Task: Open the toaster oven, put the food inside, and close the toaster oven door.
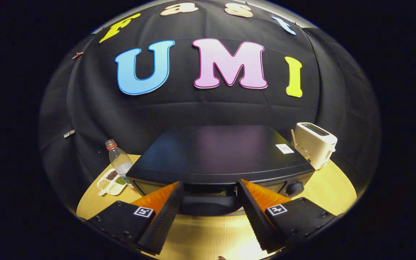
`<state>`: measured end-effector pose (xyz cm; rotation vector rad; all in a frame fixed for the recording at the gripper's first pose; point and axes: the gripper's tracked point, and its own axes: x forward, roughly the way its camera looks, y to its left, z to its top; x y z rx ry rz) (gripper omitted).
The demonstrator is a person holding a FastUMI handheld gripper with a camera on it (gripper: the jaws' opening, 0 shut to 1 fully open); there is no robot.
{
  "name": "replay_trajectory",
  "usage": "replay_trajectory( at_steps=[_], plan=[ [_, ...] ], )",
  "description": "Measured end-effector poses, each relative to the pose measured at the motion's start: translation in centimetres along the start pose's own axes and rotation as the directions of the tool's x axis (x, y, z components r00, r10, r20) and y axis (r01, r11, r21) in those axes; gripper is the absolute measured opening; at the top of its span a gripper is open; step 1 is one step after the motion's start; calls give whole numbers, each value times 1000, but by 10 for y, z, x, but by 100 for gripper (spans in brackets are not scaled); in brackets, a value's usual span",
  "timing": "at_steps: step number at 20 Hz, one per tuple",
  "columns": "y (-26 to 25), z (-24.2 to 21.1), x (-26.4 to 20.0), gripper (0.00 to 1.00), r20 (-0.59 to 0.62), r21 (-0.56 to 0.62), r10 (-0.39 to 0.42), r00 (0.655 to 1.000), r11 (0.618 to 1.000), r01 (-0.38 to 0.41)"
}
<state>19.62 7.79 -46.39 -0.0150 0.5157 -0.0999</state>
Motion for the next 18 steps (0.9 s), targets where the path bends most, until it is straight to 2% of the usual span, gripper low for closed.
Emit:
replay_trajectory(
  at_steps=[3,7,12,15,18],
  plan=[
    [-1,-3,-2,97,-13,4,-24,1000,1000,24],
    [-1,-14,-16,97,-64,19,-10,998,1000,11],
    [-3,-47,-50,97,-142,10,-1,990,1000,3],
    [-6,-84,-72,97,-237,28,12,972,1000,-6],
    [-4,-131,-94,99,-384,110,62,921,994,-21]
  ],
)
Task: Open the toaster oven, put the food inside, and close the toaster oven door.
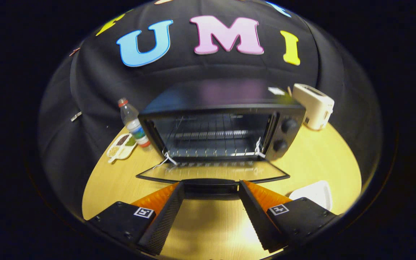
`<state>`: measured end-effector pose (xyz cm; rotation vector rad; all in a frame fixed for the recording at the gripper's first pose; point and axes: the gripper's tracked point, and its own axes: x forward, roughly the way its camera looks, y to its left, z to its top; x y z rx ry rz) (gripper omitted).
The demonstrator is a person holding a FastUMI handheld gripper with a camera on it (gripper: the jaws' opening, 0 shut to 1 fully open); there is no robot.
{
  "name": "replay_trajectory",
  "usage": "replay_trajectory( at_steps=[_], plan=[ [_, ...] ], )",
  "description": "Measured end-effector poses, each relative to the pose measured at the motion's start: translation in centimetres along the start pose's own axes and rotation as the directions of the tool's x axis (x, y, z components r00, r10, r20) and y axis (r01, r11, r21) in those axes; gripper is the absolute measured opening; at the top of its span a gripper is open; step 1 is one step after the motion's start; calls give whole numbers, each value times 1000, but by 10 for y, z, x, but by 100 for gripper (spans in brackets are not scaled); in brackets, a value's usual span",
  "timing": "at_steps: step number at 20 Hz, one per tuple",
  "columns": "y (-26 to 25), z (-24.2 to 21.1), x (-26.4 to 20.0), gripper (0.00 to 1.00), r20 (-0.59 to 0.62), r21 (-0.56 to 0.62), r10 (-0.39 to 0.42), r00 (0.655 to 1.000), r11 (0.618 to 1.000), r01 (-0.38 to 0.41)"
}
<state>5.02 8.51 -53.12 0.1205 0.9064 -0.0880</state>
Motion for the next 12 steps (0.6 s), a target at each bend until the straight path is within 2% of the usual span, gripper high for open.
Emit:
replay_trajectory(
  at_steps=[3,12],
  plan=[
    [-15,-18,0,99,-67,30,-17,998,999,19],
    [-10,-10,-9,99,-32,17,29,999,999,-29]
  ],
)
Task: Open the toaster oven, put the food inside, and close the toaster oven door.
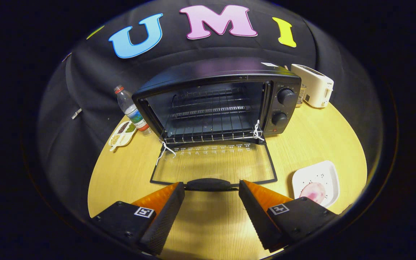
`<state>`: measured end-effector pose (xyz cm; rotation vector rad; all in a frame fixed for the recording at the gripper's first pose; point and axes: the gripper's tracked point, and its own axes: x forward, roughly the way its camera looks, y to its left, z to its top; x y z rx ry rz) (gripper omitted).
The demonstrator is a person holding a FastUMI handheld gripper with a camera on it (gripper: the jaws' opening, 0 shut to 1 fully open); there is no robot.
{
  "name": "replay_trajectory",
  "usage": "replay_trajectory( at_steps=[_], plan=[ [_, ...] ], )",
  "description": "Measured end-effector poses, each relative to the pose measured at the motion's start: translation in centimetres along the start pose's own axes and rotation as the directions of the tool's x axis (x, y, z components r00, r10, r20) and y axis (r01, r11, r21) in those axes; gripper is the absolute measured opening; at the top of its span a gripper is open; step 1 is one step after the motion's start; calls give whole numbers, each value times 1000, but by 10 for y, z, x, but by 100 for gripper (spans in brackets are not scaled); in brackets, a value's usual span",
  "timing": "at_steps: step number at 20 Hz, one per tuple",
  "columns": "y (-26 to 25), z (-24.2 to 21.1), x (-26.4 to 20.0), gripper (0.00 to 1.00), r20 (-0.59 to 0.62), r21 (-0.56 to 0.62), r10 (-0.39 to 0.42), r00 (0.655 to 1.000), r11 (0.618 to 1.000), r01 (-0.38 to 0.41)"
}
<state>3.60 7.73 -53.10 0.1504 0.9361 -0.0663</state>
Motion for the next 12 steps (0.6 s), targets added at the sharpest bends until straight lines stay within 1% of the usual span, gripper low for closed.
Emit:
replay_trajectory(
  at_steps=[3,6,8,11,12],
  plan=[
    [1,15,-12,99,19,9,66,998,998,-66],
    [-29,39,-33,99,54,-44,121,991,992,-119],
    [-65,43,-48,99,40,-73,126,991,990,-123],
    [-128,41,-63,99,-16,-27,107,994,994,-107],
    [-150,39,-66,99,-33,-35,89,995,995,-90]
  ],
)
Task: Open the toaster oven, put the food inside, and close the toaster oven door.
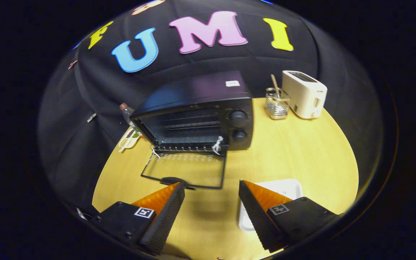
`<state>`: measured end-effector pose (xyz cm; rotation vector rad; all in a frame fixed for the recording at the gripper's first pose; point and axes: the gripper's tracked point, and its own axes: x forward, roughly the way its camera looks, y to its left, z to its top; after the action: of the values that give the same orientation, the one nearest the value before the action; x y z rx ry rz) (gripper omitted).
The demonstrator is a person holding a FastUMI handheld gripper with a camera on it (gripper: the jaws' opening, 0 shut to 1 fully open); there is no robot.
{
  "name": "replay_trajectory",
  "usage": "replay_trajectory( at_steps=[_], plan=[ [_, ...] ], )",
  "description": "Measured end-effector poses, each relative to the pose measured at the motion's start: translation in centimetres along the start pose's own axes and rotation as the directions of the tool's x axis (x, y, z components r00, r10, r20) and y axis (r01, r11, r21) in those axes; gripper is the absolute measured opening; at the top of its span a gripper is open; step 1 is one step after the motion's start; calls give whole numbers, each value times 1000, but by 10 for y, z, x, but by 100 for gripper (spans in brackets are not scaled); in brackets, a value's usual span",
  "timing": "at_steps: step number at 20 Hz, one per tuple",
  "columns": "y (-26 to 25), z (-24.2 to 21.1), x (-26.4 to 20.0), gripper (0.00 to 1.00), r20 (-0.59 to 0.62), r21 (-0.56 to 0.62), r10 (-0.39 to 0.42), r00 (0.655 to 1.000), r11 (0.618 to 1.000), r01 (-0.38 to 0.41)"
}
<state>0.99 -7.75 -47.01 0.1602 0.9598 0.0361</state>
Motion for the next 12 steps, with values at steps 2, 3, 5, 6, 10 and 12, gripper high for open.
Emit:
replay_trajectory(
  at_steps=[2,3,5,6,10,12],
  plan=[
    [-44,-5,-9,99,-29,-48,-53,998,997,52],
    [-60,-5,-11,99,-35,-54,-65,997,997,63],
    [-83,-12,-12,99,-78,-19,-66,995,998,65],
    [-92,-17,-13,99,-106,8,-56,993,998,57],
    [-142,-36,-6,99,-185,46,-97,978,993,108],
    [-164,-49,4,99,-234,55,-119,965,989,135]
  ],
)
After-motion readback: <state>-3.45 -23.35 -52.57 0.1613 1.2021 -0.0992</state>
